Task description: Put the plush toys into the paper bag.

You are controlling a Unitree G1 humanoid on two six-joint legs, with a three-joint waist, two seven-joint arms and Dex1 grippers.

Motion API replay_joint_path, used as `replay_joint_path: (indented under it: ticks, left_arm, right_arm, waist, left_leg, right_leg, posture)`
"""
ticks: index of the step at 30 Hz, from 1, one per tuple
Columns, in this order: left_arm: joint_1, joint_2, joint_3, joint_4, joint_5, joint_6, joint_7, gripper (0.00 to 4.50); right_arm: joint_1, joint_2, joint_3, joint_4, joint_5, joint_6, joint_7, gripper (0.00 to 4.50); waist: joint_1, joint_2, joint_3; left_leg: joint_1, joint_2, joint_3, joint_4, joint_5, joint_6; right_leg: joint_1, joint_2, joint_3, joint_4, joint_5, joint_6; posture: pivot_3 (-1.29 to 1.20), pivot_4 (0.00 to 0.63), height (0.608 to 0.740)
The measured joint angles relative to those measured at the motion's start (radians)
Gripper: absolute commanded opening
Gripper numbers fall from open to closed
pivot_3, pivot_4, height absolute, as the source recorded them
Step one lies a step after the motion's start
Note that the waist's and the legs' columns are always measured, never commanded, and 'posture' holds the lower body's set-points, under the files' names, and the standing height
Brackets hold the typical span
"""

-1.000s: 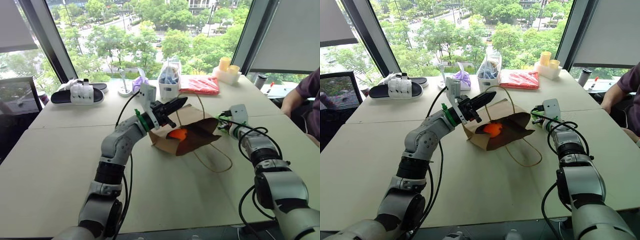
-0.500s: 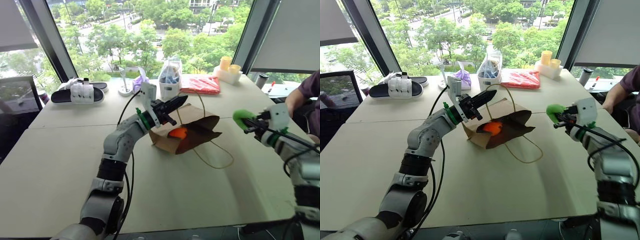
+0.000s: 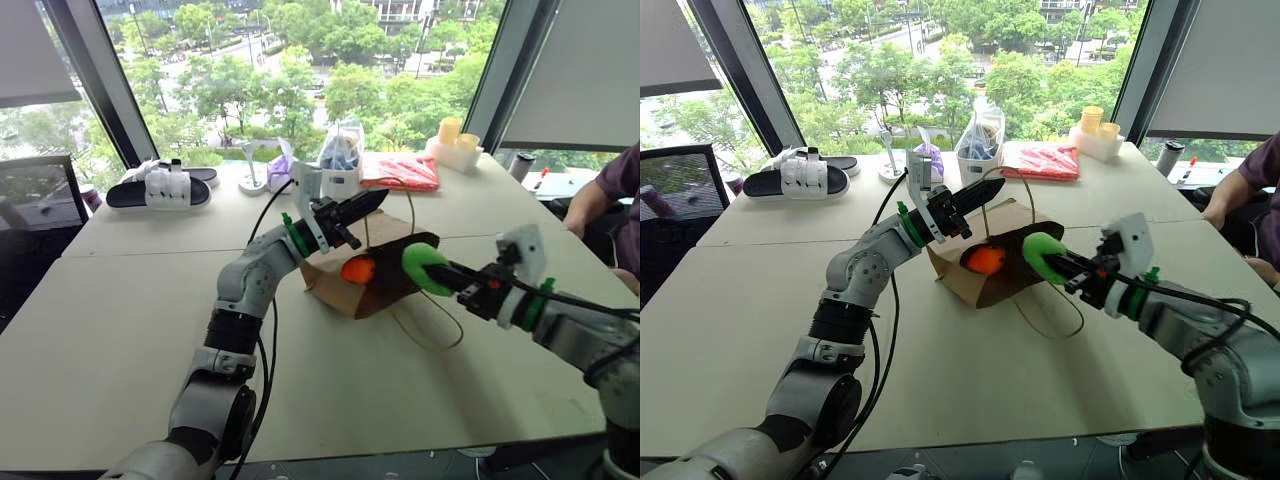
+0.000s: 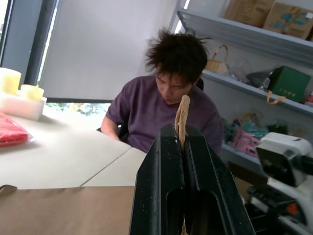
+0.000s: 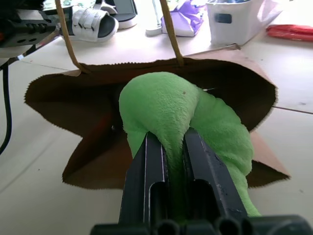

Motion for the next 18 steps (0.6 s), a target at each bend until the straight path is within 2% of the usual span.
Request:
replay_joint_path:
  ticks: [5, 6, 7, 13, 14, 18]
  left_arm:
    - [0.010, -0.026, 0.026, -0.058, -0.047, 0.041, 0.044, 0.00]
    - [0.010, -0.034, 0.040, -0.068, -0.064, 0.048, 0.062, 0.00]
    - [0.010, -0.033, 0.054, -0.078, -0.078, 0.057, 0.079, 0.00]
    - [0.028, -0.022, 0.098, -0.116, -0.113, 0.081, 0.138, 0.00]
    - [0.029, -0.024, 0.098, -0.116, -0.115, 0.083, 0.145, 0.00]
    - [0.029, -0.024, 0.106, -0.113, -0.126, 0.083, 0.158, 0.00]
  right_arm:
    - [-0.141, 0.058, 0.199, 0.223, -0.172, -0.150, 0.015, 0.04]
    - [-0.155, 0.064, 0.226, 0.260, -0.203, -0.176, 0.018, 0.84]
    - [-0.165, 0.070, 0.243, 0.288, -0.225, -0.198, 0.021, 1.03]
    - [-0.174, 0.083, 0.264, 0.333, -0.280, -0.263, 0.043, 4.11]
    - [-0.162, 0.079, 0.261, 0.314, -0.281, -0.263, 0.048, 4.44]
    - [-0.101, 0.066, 0.203, 0.216, -0.230, -0.222, 0.071, 4.44]
  waist:
    - [-0.002, 0.000, 0.000]
    - [-0.002, 0.000, 0.000]
    - [-0.002, 0.000, 0.000]
    - [0.000, 0.000, 0.000]
    - [0.002, 0.000, 0.000]
    - [0.001, 0.000, 0.000]
  left_leg:
    - [-0.001, 0.000, 0.000, 0.000, 0.002, -0.003]
    - [-0.001, 0.000, 0.000, 0.000, 0.002, -0.003]
    - [-0.001, 0.000, 0.000, 0.000, 0.002, -0.003]
    - [-0.001, 0.000, 0.000, -0.001, 0.002, -0.004]
    - [-0.002, 0.000, -0.001, -0.001, 0.002, -0.004]
    - [-0.002, 0.000, 0.000, -0.001, 0.002, -0.004]
  right_leg:
    - [-0.001, 0.000, 0.000, -0.001, 0.000, 0.000]
    - [-0.002, 0.000, 0.000, -0.001, 0.000, 0.000]
    - [-0.002, 0.000, 0.000, 0.000, 0.000, 0.000]
    - [-0.002, 0.000, 0.000, -0.001, 0.000, 0.000]
    - [-0.002, 0.000, 0.000, -0.001, 0.000, 0.000]
    - [-0.002, 0.000, 0.000, -0.001, 0.000, 0.000]
  posture:
    - [0.00, 0.150, 0.740]
    - [0.00, 0.150, 0.740]
    - [0.00, 0.150, 0.740]
    - [0.00, 0.150, 0.740]
    - [0.00, 0.150, 0.740]
    - [0.00, 0.150, 0.740]
